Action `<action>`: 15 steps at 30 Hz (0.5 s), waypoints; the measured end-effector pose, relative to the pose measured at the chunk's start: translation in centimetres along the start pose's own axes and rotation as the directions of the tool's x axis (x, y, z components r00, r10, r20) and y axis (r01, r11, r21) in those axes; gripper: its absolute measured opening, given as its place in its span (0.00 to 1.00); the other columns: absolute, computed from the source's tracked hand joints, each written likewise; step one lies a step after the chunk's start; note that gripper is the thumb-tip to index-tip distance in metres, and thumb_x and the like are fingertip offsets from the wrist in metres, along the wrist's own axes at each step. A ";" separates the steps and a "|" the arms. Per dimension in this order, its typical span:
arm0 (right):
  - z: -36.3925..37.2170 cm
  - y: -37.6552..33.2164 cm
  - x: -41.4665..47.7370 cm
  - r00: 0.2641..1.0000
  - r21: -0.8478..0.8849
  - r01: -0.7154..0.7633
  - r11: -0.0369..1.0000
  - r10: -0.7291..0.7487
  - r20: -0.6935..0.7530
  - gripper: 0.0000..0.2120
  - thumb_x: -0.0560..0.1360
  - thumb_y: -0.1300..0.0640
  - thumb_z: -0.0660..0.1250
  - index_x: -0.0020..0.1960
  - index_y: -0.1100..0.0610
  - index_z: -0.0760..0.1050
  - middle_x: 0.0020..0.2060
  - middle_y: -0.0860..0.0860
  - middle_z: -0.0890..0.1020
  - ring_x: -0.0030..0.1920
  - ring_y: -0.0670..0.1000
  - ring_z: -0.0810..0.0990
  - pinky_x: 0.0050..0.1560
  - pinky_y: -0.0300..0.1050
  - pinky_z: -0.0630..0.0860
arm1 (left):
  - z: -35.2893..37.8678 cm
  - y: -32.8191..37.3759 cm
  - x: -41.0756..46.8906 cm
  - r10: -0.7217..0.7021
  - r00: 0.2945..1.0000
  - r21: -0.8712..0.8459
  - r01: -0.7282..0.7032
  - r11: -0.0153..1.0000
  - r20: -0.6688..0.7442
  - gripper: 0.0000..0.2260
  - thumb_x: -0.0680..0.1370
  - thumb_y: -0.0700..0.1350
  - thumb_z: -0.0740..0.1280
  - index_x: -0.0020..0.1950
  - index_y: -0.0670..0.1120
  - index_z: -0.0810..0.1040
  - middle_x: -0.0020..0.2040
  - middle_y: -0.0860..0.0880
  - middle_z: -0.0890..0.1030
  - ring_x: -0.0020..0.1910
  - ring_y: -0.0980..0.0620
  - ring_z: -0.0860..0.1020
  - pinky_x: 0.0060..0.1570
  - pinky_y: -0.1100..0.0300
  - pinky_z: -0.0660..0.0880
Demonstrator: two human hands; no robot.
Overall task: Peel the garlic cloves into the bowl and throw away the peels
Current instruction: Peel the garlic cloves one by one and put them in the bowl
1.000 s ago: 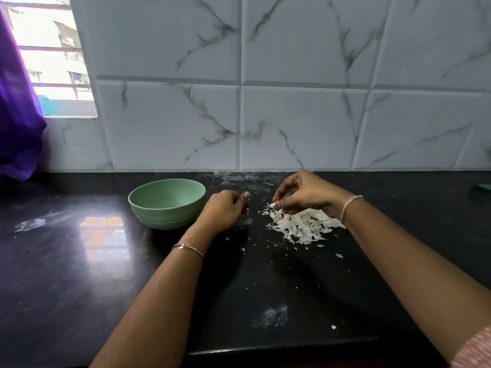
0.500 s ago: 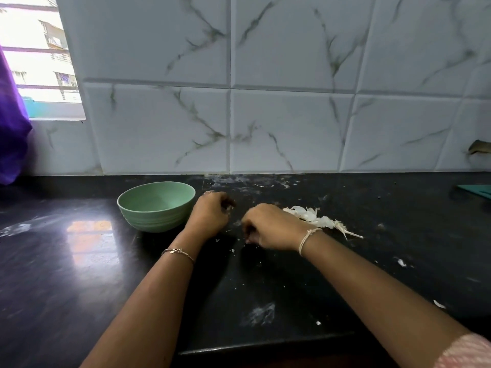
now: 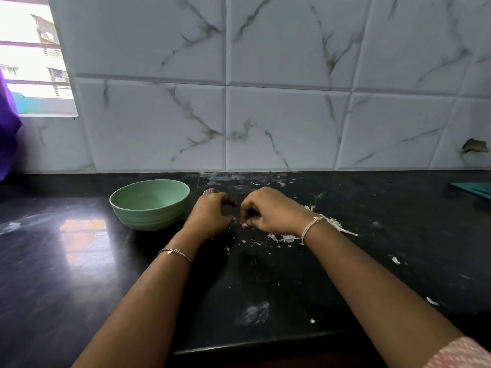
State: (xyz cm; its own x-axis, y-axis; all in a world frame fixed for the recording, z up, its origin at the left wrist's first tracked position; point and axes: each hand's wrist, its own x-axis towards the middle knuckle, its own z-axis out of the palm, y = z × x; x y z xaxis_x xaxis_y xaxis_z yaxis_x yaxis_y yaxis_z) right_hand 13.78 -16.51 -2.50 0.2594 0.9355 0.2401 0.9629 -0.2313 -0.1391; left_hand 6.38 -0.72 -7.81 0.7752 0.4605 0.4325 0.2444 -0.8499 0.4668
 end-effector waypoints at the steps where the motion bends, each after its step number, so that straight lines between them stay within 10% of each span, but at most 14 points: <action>1: 0.2 0.1 0.0 1.000 0.001 0.001 1.000 -0.001 -0.004 0.03 0.73 0.60 0.72 0.46 0.55 0.84 0.43 0.49 0.84 0.43 0.47 0.79 0.47 0.42 0.75 | 0.0 0.0 0.0 -0.002 1.000 -0.011 0.002 1.000 -0.003 0.15 0.69 0.40 0.73 0.54 0.50 0.82 0.50 0.50 0.76 0.48 0.50 0.77 0.55 0.57 0.74; 8: 2.5 2.9 0.4 0.989 0.262 -0.105 0.959 0.128 -0.070 0.02 0.74 0.58 0.71 0.46 0.54 0.82 0.43 0.49 0.84 0.44 0.47 0.80 0.47 0.41 0.75 | 0.3 0.5 -0.1 0.047 0.998 -0.098 -0.044 0.994 0.038 0.15 0.68 0.40 0.76 0.52 0.51 0.81 0.53 0.49 0.76 0.47 0.52 0.78 0.53 0.58 0.76; 11: 3.1 3.6 0.6 0.955 0.613 -0.092 0.785 0.243 -0.168 0.02 0.77 0.60 0.69 0.46 0.54 0.78 0.39 0.46 0.82 0.39 0.41 0.78 0.43 0.34 0.73 | 0.3 1.4 -0.1 0.080 0.997 -0.209 -0.081 0.975 -0.015 0.13 0.68 0.44 0.78 0.51 0.48 0.80 0.50 0.51 0.79 0.44 0.54 0.79 0.45 0.70 0.74; 15: 3.4 3.3 0.4 0.916 0.806 -0.127 0.579 0.379 -0.128 0.07 0.78 0.57 0.68 0.48 0.61 0.81 0.41 0.51 0.83 0.42 0.43 0.78 0.43 0.27 0.73 | 0.6 2.5 -0.4 0.007 0.991 -0.318 -0.049 0.947 -0.132 0.08 0.70 0.48 0.78 0.43 0.53 0.79 0.38 0.59 0.81 0.38 0.60 0.79 0.41 0.62 0.76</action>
State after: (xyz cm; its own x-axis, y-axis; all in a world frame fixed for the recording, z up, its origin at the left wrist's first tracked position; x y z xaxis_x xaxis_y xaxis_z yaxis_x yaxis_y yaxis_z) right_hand 16.83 -16.00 -6.13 0.6123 0.7355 0.2902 0.4640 -0.0371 -0.8850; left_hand 7.01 -3.14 -7.28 0.6934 0.4840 0.5337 0.0080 -0.7459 0.6660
